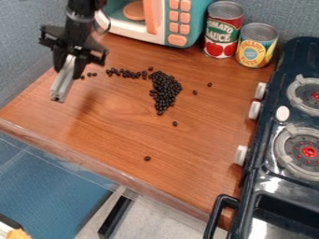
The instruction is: Sweep into pile
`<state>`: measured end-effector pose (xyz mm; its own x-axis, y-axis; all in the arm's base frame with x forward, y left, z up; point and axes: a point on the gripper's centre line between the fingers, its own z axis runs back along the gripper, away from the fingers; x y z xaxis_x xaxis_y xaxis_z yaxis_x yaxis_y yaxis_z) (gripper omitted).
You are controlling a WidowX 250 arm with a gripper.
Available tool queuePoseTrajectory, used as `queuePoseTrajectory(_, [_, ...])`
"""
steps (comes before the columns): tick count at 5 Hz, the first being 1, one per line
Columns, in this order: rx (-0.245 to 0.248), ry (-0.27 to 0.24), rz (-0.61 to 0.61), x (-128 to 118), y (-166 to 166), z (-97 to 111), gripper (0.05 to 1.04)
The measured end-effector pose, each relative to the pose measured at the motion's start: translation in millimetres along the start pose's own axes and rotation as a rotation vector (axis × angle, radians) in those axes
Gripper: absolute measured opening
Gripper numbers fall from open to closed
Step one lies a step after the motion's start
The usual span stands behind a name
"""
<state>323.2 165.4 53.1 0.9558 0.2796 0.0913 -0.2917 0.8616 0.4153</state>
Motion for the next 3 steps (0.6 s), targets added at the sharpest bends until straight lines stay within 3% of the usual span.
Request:
queuePoseTrajectory(1, [0.119, -0.063, -0.026, 12.6, 9.6, -14.6, 0.368])
queuePoseTrajectory(3, [0.119, -0.068, -0.044, 33.5, 6.1, -19.3, 0.368])
